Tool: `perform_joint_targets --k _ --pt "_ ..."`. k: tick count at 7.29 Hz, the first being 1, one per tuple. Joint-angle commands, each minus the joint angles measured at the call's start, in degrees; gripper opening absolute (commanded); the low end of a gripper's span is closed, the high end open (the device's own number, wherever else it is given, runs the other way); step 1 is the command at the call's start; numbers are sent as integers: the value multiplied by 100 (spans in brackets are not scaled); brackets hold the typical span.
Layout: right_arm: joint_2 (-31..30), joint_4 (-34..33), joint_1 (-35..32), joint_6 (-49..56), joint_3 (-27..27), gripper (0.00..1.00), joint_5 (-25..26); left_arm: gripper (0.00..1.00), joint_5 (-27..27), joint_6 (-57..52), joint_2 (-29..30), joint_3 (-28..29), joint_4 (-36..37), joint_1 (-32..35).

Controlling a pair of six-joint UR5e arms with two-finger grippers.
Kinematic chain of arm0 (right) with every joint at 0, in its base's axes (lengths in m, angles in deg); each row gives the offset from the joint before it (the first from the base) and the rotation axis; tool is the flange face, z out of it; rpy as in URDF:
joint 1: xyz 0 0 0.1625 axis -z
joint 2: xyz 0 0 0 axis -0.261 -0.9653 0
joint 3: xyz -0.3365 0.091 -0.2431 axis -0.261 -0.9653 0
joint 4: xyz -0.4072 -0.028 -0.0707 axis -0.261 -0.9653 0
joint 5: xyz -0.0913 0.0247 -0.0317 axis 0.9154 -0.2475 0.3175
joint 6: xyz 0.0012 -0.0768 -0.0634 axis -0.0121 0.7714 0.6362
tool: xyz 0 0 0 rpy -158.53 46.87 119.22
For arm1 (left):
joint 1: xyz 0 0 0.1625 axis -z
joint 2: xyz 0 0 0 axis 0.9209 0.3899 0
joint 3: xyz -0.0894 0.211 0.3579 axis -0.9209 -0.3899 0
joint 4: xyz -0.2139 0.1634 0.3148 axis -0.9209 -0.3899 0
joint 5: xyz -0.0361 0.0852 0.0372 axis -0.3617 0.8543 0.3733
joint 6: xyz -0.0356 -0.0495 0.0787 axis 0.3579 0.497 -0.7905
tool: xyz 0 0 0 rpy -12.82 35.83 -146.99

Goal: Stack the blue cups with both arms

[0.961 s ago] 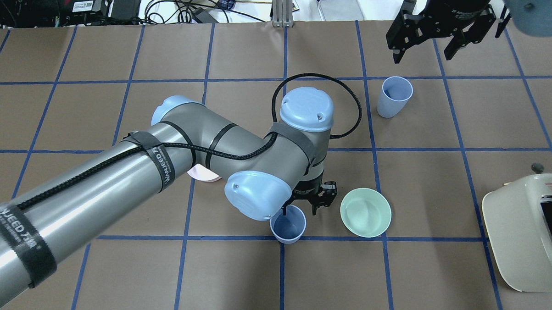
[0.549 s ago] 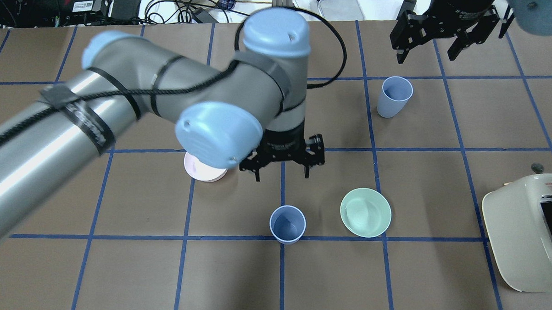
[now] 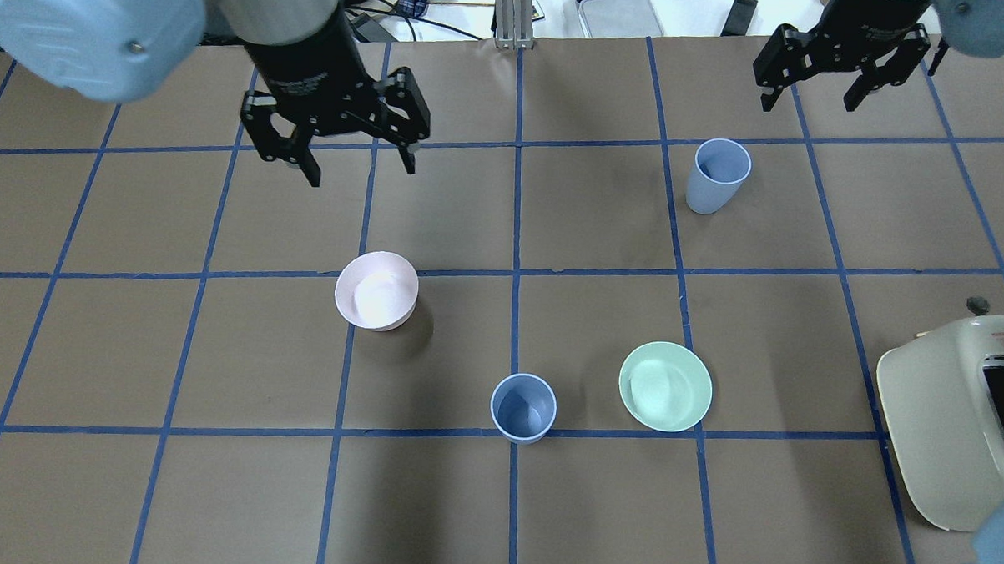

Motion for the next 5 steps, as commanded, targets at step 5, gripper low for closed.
perform_joint_targets --k 5 --pt "1147 -1260 21 -10 463 96 -53 100 652 -479 -632 -844 1101 -495"
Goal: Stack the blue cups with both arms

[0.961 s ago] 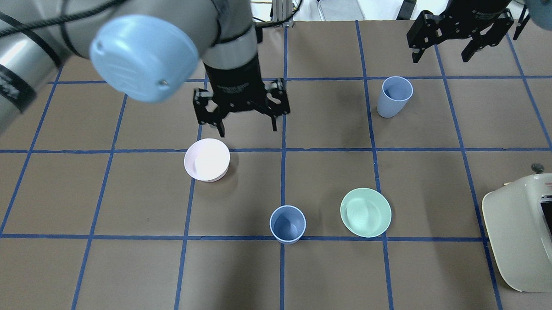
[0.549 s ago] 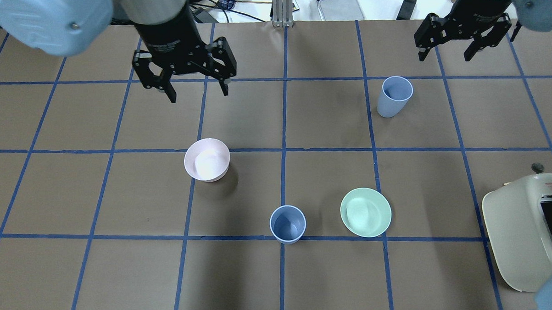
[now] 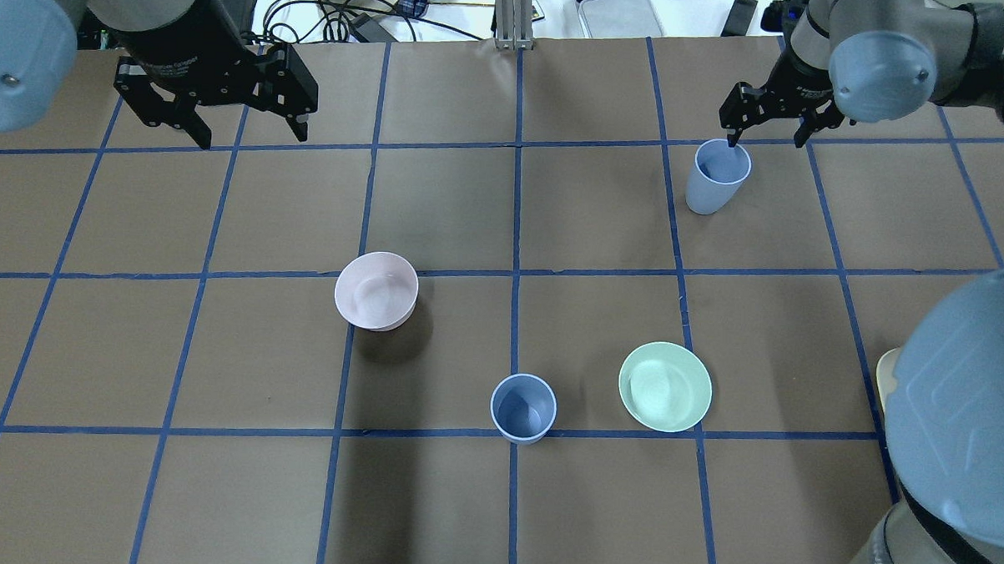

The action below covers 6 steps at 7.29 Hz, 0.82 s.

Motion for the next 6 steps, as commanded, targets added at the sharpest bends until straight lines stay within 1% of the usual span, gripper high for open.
perform_joint_targets --k 1,2,3,4,6 --pt "71 -142 0 -2 334 93 -17 100 10 -43 -176 -218 128 9" --pt "71 -317 0 7 414 77 -26 100 10 -43 -168 -227 128 9" --pt "80 -362 0 -11 415 23 -87 100 10 -43 -176 -219 128 9" --pt "71 -362 0 -11 415 0 -418 100 10 -43 -176 -210 128 9" --pt "45 -371 0 -2 406 0 -378 100 10 -43 -176 -201 128 9"
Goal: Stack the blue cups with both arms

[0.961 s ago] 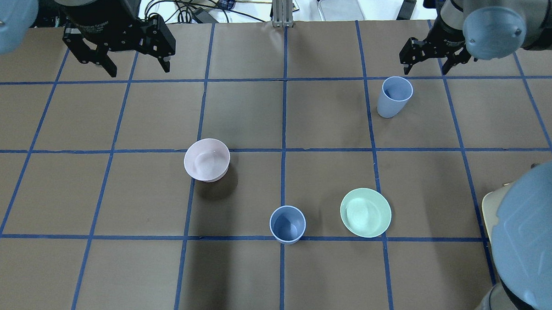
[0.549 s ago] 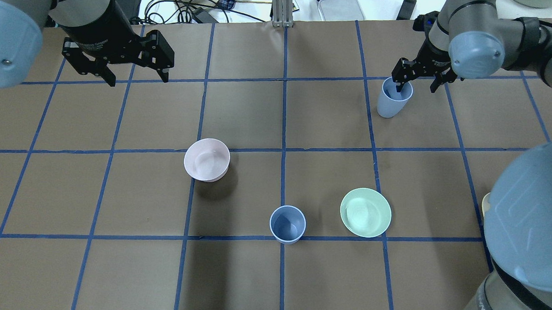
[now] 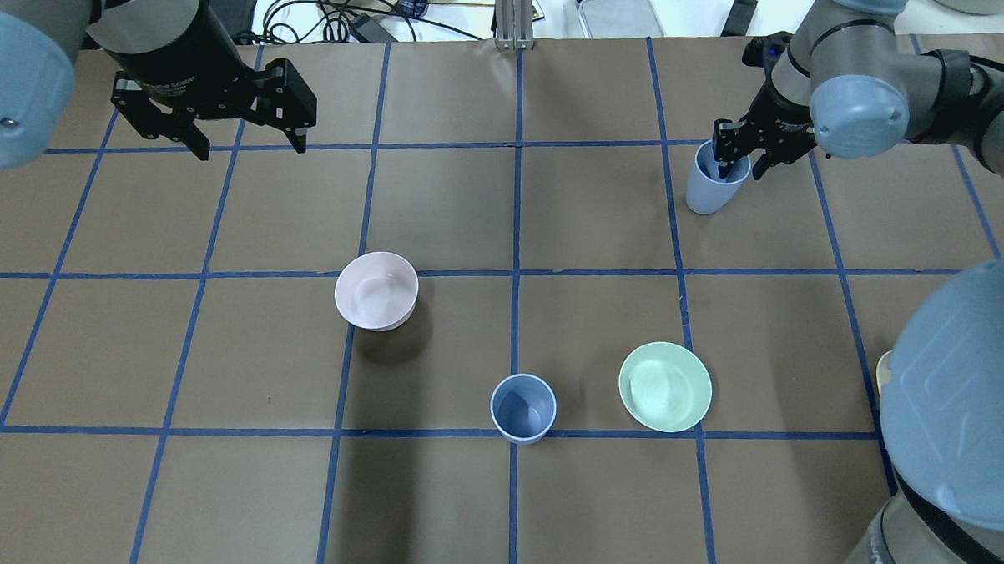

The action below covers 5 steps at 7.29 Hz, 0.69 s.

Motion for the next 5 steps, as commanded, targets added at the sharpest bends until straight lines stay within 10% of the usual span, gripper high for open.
perform_joint_targets --k 1,5 --pt "-57 -7 0 -6 9 0 31 100 0 0 -1 16 0 0" --pt "-1556 1028 -847 -775 244 0 31 100 0 0 -1 16 0 0"
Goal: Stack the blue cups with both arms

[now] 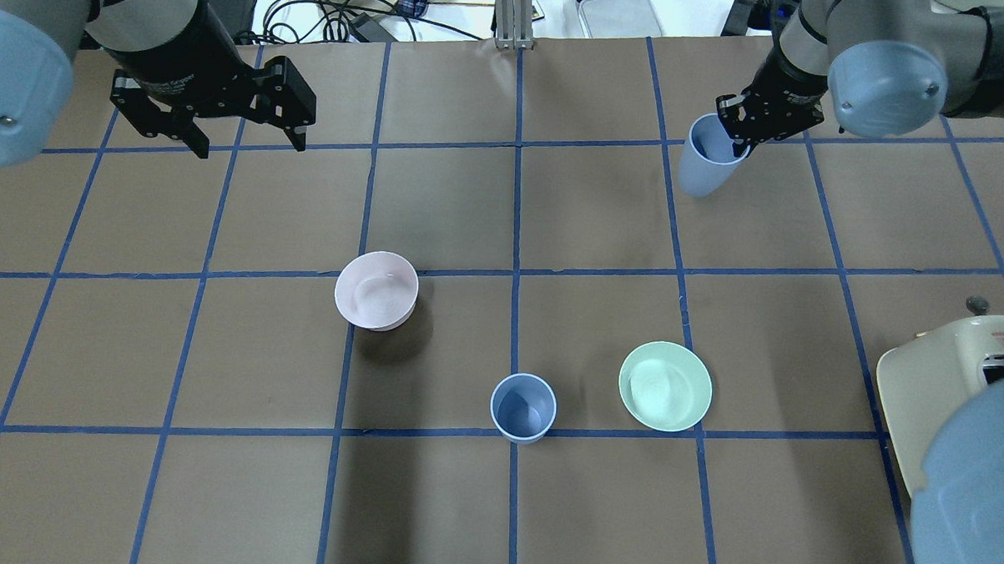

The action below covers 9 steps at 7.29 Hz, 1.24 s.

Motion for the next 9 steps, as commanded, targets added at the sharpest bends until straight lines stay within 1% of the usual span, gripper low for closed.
perform_joint_targets --k 1,2,3,4,5,6,8,9 --pt "-838 374 -1015 -966 574 0 28 100 0 0 9 12 0 0" --pt "-1180 279 -1421 -1372 1091 0 29 100 0 0 9 12 0 0" --pt "-1619 286 -1651 -1715 1453 0 -15 100 0 0 26 21 0 0" --pt "-1971 287 -2002 -2075 1666 0 -7 100 0 0 9 21 -9 0" --pt "-1984 295 -2484 -2436 1720 0 37 100 0 0 9 21 -18 0" --pt "-1975 330 -2741 -2500 1764 0 255 100 0 0 9 21 -18 0" --pt "-2036 340 -2743 -2483 2070 0 327 100 0 0 -9 12 -35 0" --pt "-2054 331 -2743 -2483 2133 0 319 100 0 0 -9 12 -35 0"
